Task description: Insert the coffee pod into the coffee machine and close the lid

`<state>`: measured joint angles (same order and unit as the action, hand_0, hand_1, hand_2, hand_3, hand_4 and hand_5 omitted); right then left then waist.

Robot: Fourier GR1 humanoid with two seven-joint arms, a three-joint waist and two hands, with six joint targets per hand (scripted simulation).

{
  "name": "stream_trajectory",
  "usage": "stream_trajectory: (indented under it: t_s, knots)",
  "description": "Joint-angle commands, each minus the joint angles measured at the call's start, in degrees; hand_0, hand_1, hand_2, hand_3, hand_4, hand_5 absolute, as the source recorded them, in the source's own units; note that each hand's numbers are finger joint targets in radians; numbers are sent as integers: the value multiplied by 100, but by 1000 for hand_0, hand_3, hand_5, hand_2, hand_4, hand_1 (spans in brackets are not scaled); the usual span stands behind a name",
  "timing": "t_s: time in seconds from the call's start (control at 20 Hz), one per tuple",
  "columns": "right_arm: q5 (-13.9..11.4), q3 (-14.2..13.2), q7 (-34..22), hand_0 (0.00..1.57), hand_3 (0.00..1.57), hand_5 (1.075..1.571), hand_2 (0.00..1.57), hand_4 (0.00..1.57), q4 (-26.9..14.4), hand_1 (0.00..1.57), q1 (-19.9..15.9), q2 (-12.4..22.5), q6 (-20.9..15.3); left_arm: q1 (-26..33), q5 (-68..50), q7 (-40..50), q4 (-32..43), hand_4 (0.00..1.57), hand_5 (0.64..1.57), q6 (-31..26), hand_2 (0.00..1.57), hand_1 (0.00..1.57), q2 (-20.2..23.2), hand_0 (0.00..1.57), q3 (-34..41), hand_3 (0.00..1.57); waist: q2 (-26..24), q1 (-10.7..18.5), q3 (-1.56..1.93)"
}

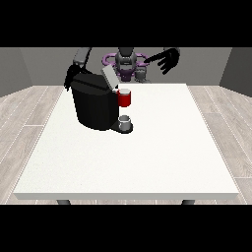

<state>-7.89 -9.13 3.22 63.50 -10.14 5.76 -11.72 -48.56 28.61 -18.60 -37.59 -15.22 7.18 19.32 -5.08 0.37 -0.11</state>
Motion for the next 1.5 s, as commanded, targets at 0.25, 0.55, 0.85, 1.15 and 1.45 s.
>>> stream_trajectory:
  t_s: [0.25, 0.55, 0.85, 1.15, 1.45]
  knots:
    - [343, 126, 259, 0, 0, 1571, 0, 0, 360, 0, 472, -75, 578, 1693, -506, -26, 35, 323, 1571, -292, 0, 0, -697, 0, 107, 0, -1292, 623, 14]
    - [306, 547, -634, 0, 0, 1571, 0, 62, 1196, 0, -506, 35, 917, 1841, -763, 116, -210, 404, 1571, -142, 0, 0, -422, 0, 322, 0, -1101, 406, 9]
    - [65, 494, -208, 0, 0, 1571, 0, 80, 924, 0, -462, 200, 837, 2326, -1206, 420, -982, 411, 1571, -402, 0, 0, -711, 0, -250, 0, -1124, 965, 14]
    - [663, -21, -868, 0, 0, 1571, 0, 108, 823, 0, -1220, 523, 1161, 2595, -1357, 428, -1789, 366, 1571, -255, 0, 0, -628, 0, -407, 0, -523, 905, 12]
    - [1152, -501, -749, 0, 0, 1571, 0, 92, 177, 0, -1758, 552, 1192, 2507, -1701, 821, -2487, 346, 1571, -378, 0, 0, -713, 0, -738, 0, -44, 1303, 14]
